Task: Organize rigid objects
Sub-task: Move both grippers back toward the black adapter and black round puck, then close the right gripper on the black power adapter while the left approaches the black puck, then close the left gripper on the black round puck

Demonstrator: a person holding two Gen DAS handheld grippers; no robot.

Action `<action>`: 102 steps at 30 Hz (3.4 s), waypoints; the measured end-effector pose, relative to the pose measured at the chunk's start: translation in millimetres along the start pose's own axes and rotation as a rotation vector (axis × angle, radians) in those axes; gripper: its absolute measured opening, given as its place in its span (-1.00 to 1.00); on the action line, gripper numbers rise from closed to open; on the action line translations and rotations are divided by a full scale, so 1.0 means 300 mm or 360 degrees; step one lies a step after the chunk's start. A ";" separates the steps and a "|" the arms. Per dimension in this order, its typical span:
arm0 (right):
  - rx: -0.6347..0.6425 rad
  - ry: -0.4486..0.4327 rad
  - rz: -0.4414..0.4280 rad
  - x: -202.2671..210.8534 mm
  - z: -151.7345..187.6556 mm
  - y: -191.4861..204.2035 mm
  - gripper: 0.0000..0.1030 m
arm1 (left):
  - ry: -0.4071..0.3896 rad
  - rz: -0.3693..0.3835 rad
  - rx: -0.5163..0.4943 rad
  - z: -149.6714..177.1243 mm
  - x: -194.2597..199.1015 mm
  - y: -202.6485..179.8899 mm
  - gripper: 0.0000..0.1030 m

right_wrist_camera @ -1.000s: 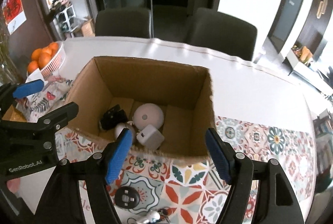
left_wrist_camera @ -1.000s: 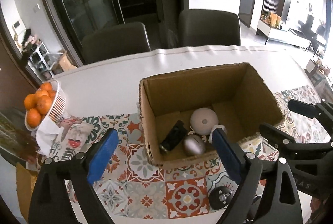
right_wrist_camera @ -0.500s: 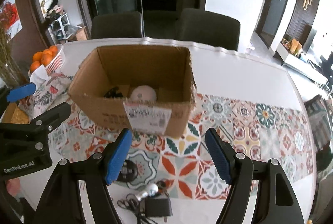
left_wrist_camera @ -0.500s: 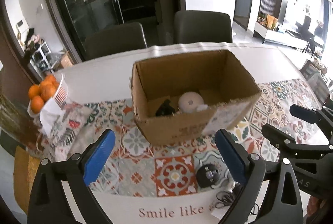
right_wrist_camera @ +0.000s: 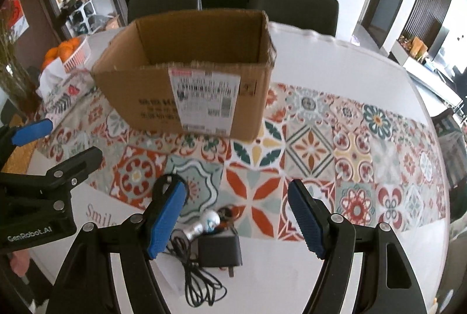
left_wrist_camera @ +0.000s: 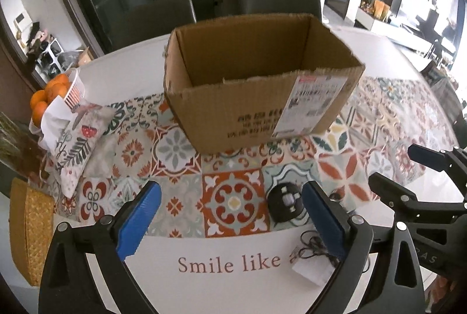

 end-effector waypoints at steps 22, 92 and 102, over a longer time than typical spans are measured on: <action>0.0002 0.0434 -0.0146 -0.201 0.215 0.016 0.42 | 0.0295 -0.0061 -0.0066 0.186 -0.164 -0.044 0.91; -0.0387 0.0444 -0.0159 -0.286 0.244 -0.137 0.07 | 0.0396 0.0191 -0.0252 0.104 -0.428 -0.217 0.40; -0.0406 0.0450 -0.0165 -0.301 0.243 -0.144 0.08 | 0.0404 0.0268 -0.0242 0.108 -0.461 -0.223 0.06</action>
Point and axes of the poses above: each gripper's, at about its wrist camera, not at the fingertips, and x roughly against the way its jaws point, y to its left, z to its underside, the point moved 3 cm from there along -x, roughly the way its jaws point, and after that the axes turned 3 degrees about -y, right-handed, at the moved point
